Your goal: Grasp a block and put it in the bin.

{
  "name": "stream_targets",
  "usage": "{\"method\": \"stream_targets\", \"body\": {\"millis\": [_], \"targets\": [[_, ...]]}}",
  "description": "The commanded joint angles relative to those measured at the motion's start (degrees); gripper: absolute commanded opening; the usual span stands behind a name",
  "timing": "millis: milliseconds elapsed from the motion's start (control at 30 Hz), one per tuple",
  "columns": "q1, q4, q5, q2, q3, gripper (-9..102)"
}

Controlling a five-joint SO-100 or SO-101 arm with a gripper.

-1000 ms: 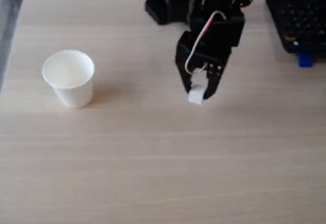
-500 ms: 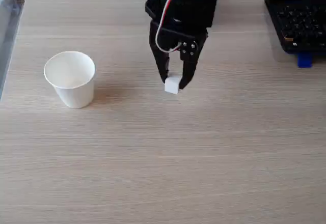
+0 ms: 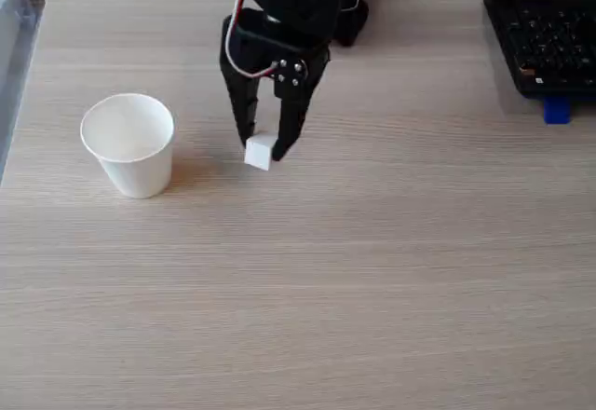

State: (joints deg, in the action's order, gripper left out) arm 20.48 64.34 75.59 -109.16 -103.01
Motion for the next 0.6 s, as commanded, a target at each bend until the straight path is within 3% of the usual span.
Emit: {"method": "stream_targets", "body": {"millis": [0,567], "targets": [[1.85,-1.49,1.41,-1.67,0.09,3],[11.43,-4.04,6.33,2.64,5.10,3]]}}
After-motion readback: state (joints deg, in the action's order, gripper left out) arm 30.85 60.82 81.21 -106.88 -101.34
